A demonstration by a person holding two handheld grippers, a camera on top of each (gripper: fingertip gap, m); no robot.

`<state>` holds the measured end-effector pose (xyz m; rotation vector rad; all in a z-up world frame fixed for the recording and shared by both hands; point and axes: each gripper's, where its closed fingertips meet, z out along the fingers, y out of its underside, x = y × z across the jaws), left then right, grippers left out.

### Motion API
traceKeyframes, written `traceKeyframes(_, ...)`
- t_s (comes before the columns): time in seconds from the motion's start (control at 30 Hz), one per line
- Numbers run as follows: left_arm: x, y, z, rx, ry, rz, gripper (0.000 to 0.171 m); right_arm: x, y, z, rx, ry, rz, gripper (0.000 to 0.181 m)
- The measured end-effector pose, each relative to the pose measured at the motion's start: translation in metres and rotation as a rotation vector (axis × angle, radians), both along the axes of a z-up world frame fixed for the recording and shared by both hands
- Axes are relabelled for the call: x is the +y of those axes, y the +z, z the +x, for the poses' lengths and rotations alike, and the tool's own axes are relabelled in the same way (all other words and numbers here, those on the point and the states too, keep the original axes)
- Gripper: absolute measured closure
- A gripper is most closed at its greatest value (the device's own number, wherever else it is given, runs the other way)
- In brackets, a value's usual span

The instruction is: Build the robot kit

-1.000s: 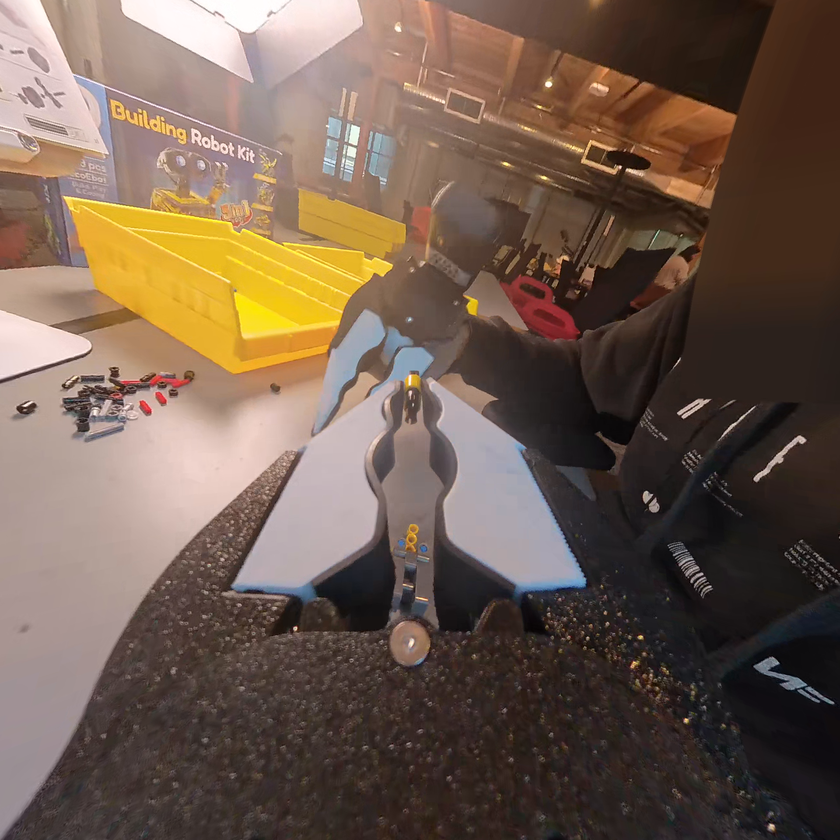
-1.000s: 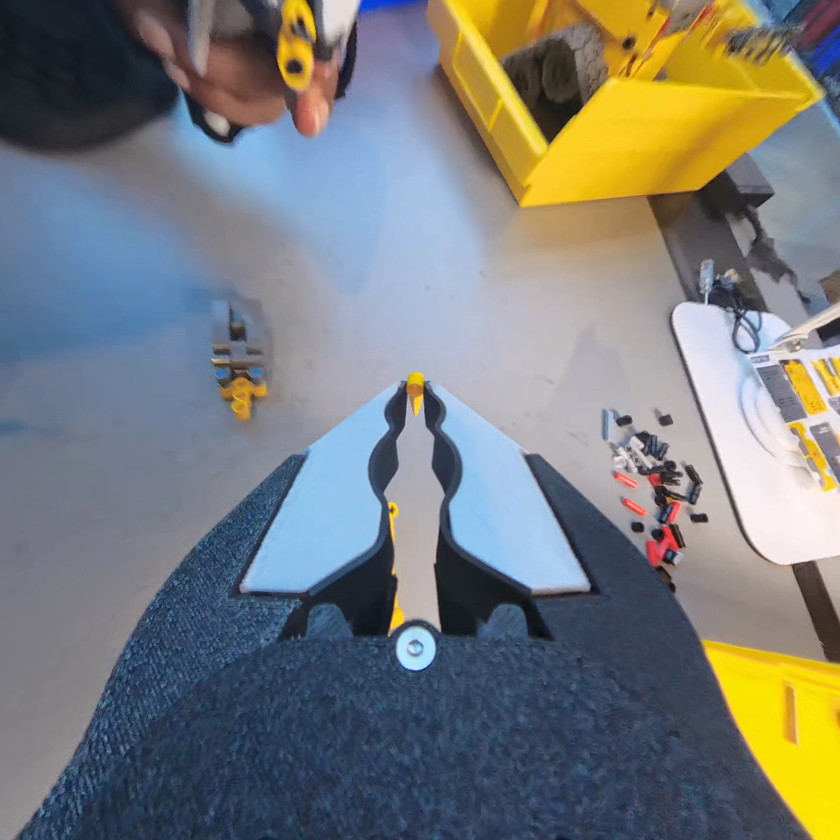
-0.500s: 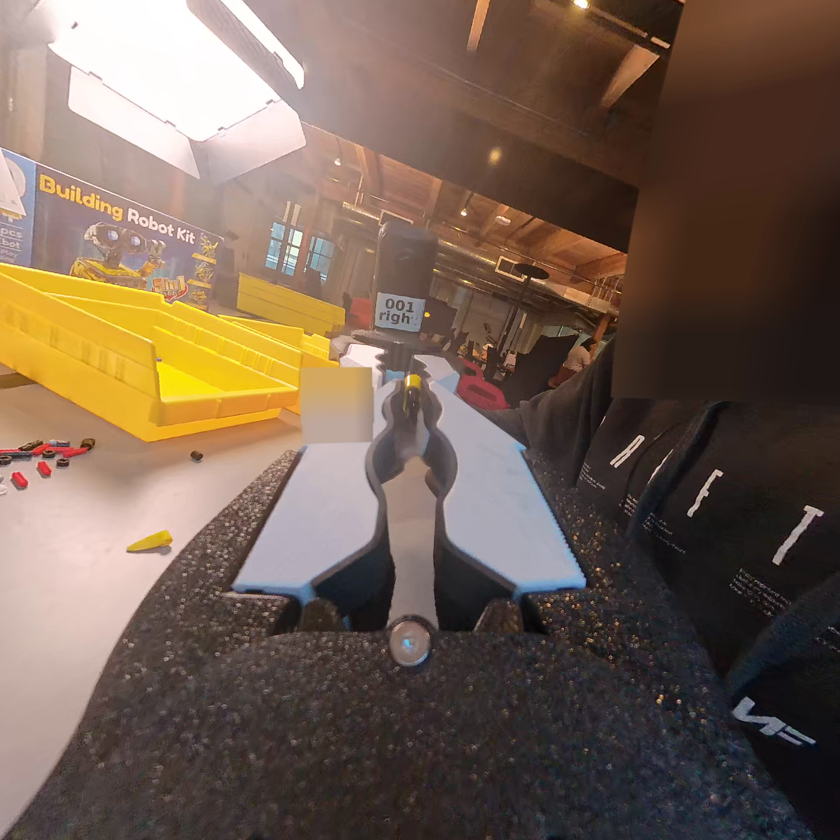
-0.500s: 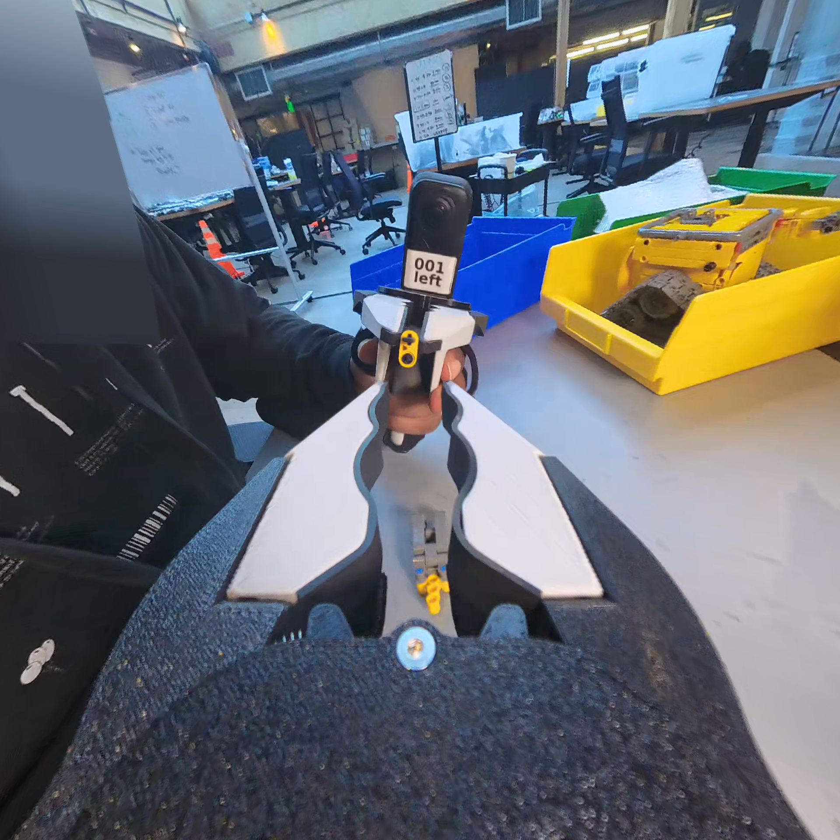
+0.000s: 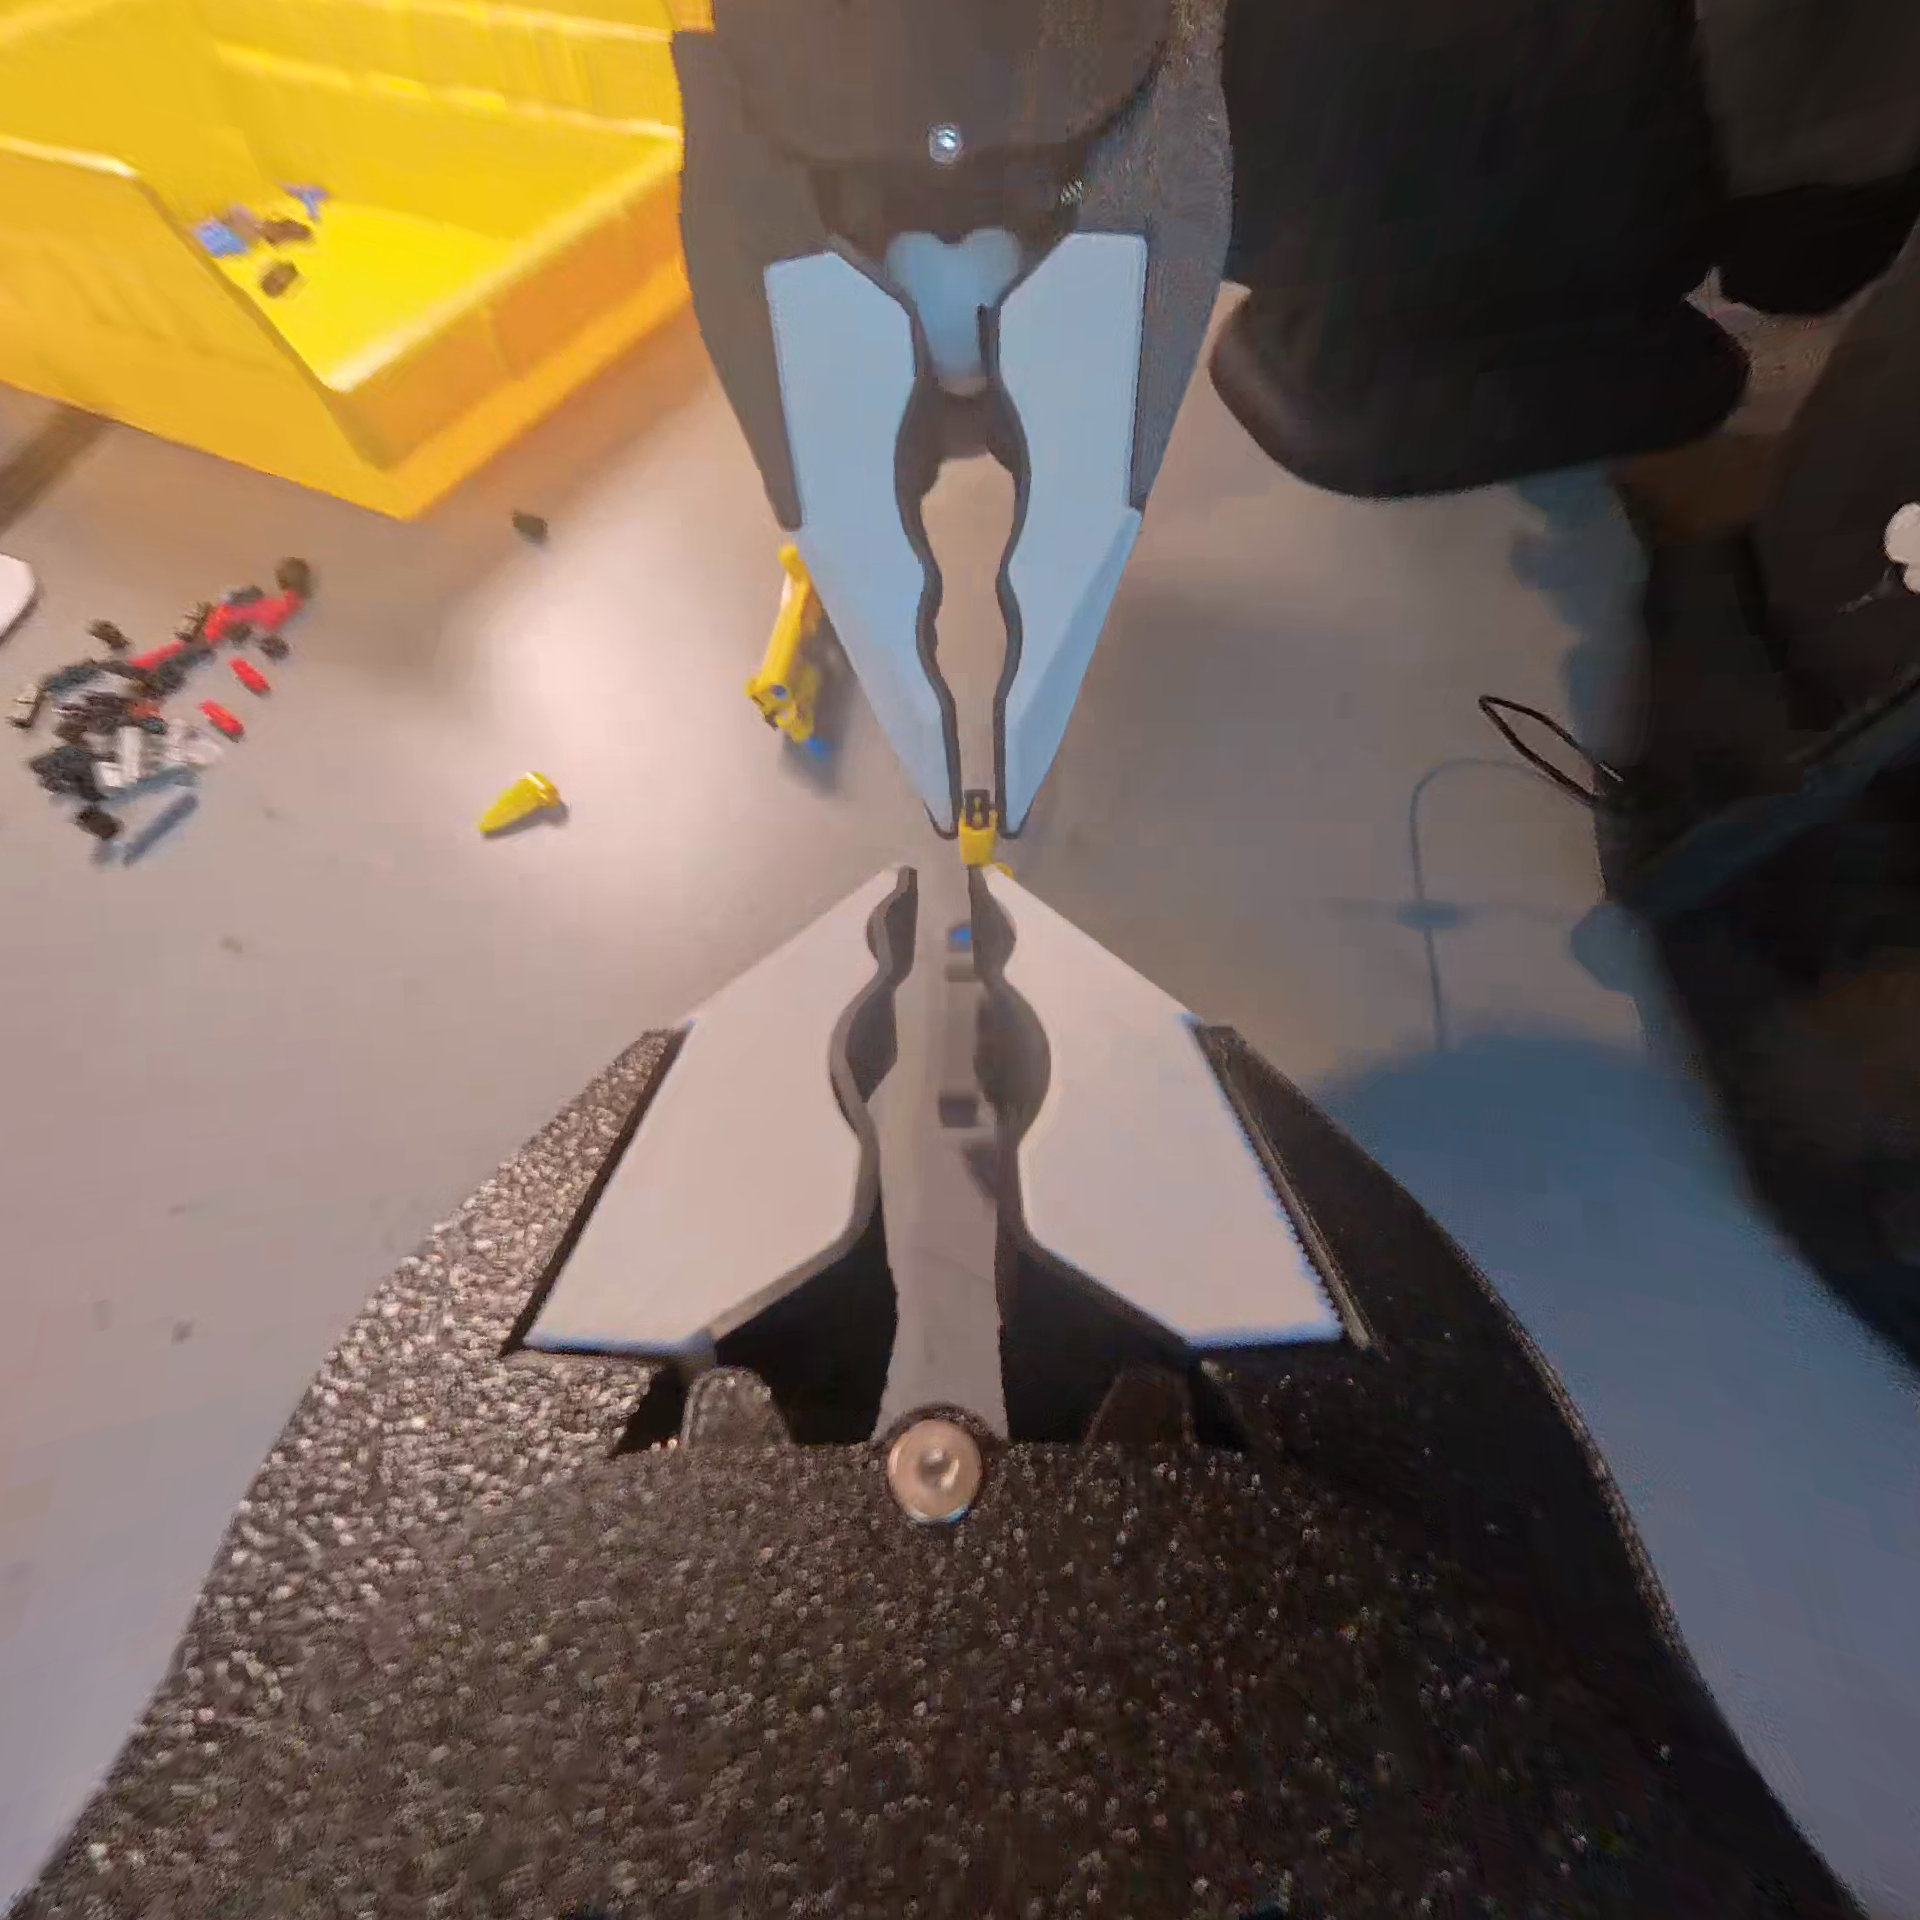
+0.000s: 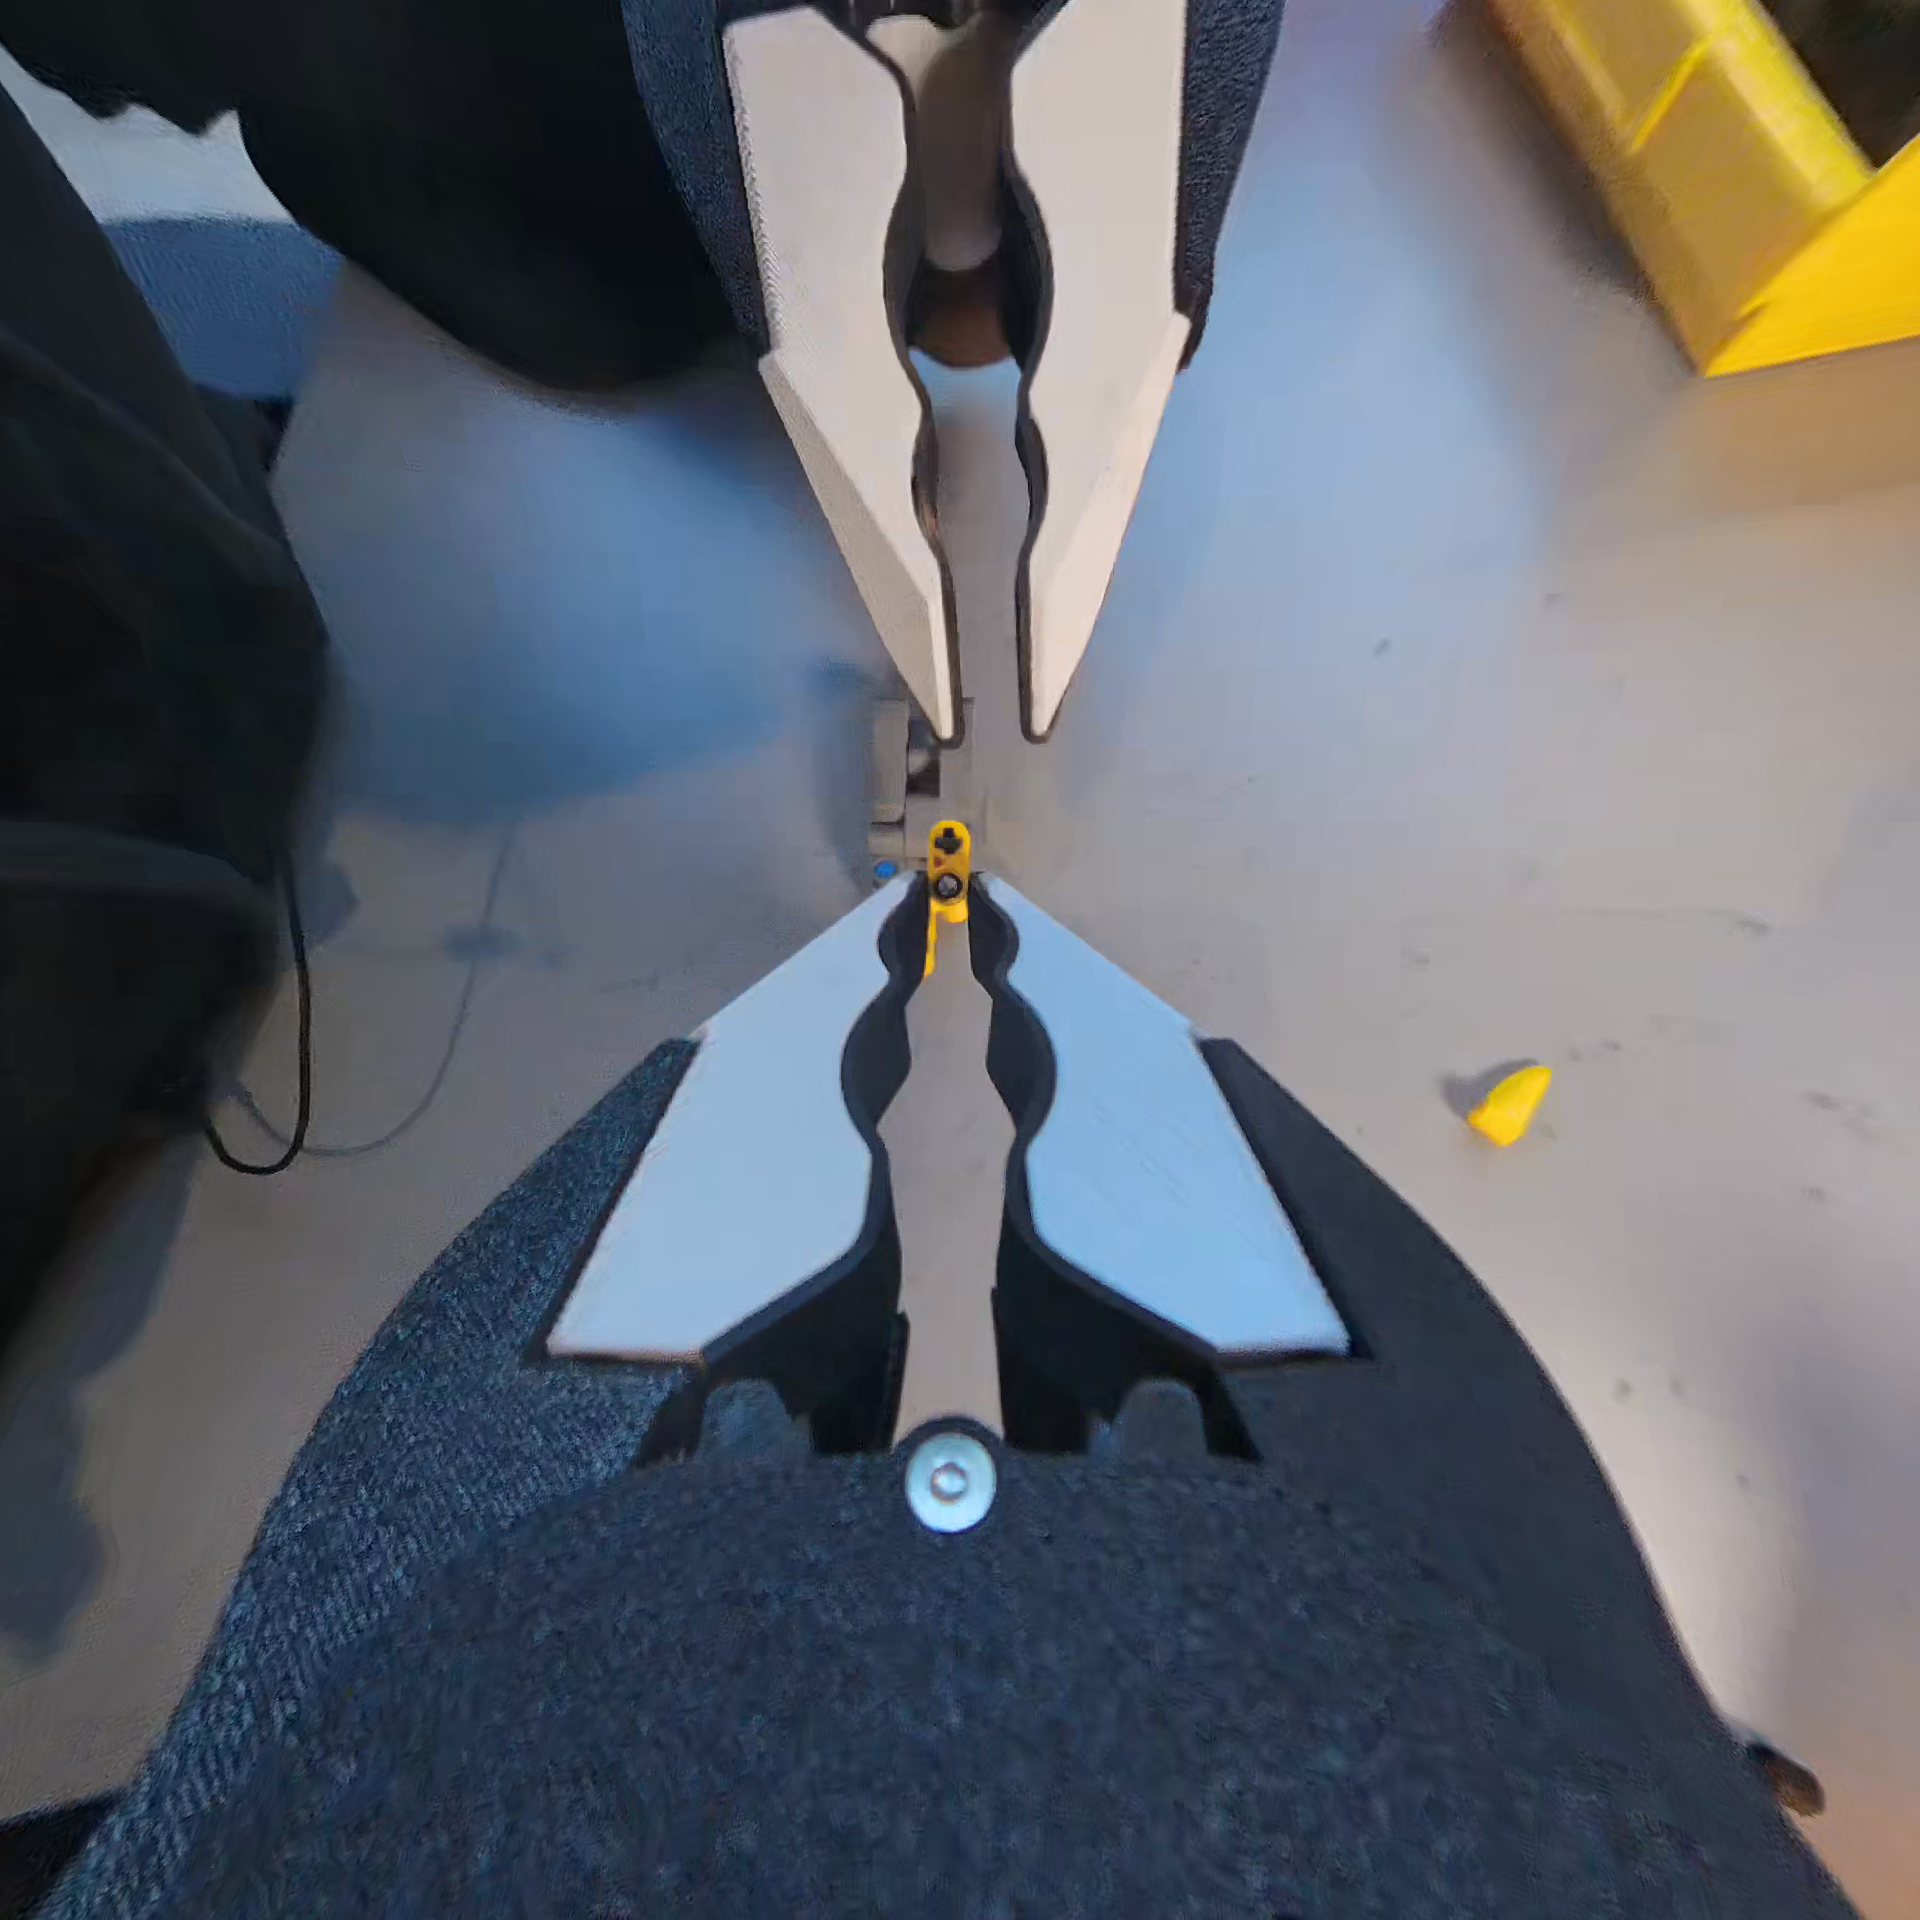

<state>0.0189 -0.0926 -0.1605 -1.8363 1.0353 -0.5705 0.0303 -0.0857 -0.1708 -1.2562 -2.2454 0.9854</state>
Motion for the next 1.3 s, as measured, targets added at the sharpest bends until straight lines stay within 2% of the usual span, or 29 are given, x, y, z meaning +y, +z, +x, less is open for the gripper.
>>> traceKeyframes(0.07,-0.006,-0.008,0.005,0.019,-0.032,-0.044,0.162,-0.008,-0.01,0.001,-0.04,0.027,-0.013,0.175)
traceKeyframes(0.37,-0.006,-0.019,0.014,0.069,-0.042,-0.069,0.16,-0.007,-0.027,0.002,-0.111,0.033,0.006,0.174)
traceKeyframes(0.9,-0.003,-0.032,0.016,0.169,-0.039,-0.092,0.167,-0.005,-0.03,0.002,-0.169,0.046,0.102,0.174)
traceKeyframes(1.3,-0.003,-0.036,0.014,0.204,-0.003,-0.166,0.167,-0.006,-0.03,0.0,-0.15,0.055,0.076,0.175)
